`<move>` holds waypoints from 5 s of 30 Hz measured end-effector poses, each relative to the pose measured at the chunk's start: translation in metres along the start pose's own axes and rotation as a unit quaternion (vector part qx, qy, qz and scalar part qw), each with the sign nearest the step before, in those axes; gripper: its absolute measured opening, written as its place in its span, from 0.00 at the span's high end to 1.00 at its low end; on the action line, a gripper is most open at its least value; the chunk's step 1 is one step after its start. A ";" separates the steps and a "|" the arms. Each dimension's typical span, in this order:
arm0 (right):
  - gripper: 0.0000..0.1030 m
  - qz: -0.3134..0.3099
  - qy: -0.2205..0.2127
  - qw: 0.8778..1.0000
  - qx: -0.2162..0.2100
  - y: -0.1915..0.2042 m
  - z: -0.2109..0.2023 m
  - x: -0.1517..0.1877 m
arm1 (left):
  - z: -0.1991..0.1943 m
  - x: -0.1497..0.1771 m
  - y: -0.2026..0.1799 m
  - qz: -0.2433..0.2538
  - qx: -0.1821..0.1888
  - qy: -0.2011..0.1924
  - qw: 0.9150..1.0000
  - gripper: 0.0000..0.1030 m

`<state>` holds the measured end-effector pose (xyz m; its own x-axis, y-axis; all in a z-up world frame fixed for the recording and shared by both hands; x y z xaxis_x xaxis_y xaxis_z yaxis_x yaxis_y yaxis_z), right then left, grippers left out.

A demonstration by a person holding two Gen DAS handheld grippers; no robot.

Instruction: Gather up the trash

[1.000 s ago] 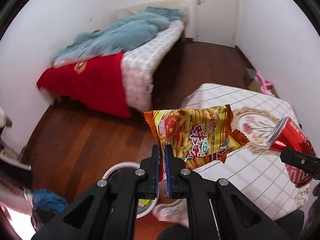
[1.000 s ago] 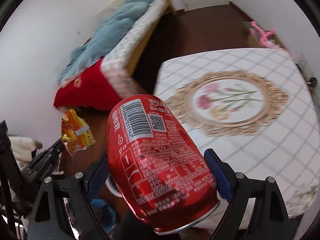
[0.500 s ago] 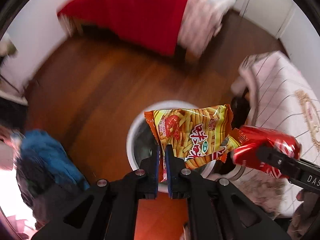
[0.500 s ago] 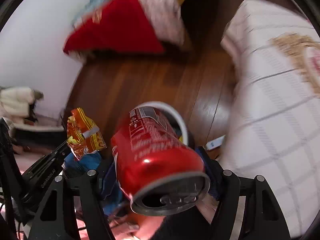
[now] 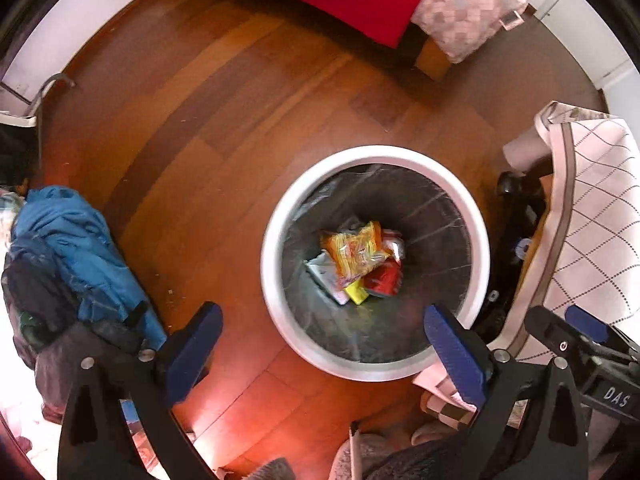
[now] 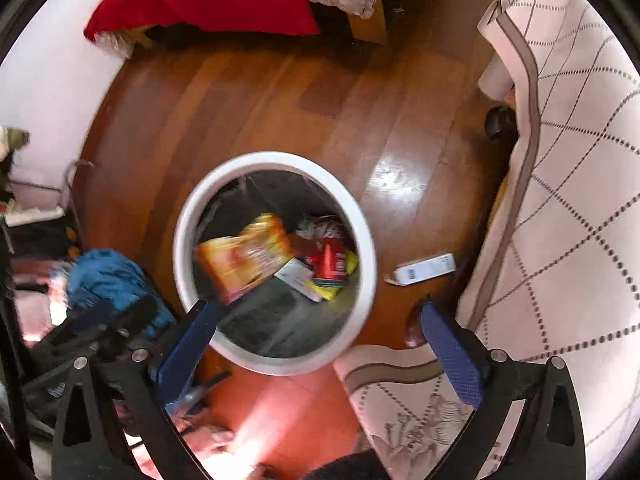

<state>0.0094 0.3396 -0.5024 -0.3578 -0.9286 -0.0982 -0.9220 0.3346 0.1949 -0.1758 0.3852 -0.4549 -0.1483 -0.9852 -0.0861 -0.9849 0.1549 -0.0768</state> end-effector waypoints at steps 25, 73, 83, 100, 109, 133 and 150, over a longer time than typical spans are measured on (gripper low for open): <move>0.00 -0.040 -0.093 0.994 -0.046 0.042 -0.210 0.086 | -0.222 0.072 0.016 0.040 0.027 -0.145 0.988 0.00; 0.00 -0.129 -0.137 0.972 -0.141 0.112 -0.383 0.143 | -0.352 0.130 0.024 0.045 0.142 -0.174 0.973 0.00; 0.00 -0.130 -0.135 0.972 -0.139 0.111 -0.381 0.144 | -0.353 0.130 0.024 0.046 0.142 -0.174 0.973 0.00; 0.00 -0.131 -0.133 0.973 -0.139 0.107 -0.386 0.155 | -0.358 0.137 0.014 0.053 0.147 -0.174 0.972 0.00; 0.00 -0.133 -0.132 0.972 -0.145 0.110 -0.389 0.156 | -0.360 0.138 0.016 0.053 0.147 -0.176 0.972 0.00; 0.00 -0.140 -0.134 0.970 -0.147 0.116 -0.397 0.158 | -0.375 0.140 0.015 0.055 0.156 -0.181 0.969 0.00; 0.00 -0.150 -0.131 0.969 -0.147 0.122 -0.399 0.162 | -0.379 0.146 0.020 0.047 0.155 -0.194 0.967 0.00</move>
<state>-0.1021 0.1664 -0.1051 -0.1414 -0.8918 -0.4298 -0.9220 -0.0394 0.3851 -0.2505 0.2168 -0.0929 -0.1323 -0.8728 -0.4699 -0.8855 0.3171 -0.3396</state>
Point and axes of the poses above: each gripper's, at about its wrist camera, not at the fingertips, and z roughly the way its jaws point, y to its left, x to its underside, the point moved 6 cm from there along z, roughly the way its jaws point, and after that the axes turned 9 degrees about -z, right-handed, at the moved point
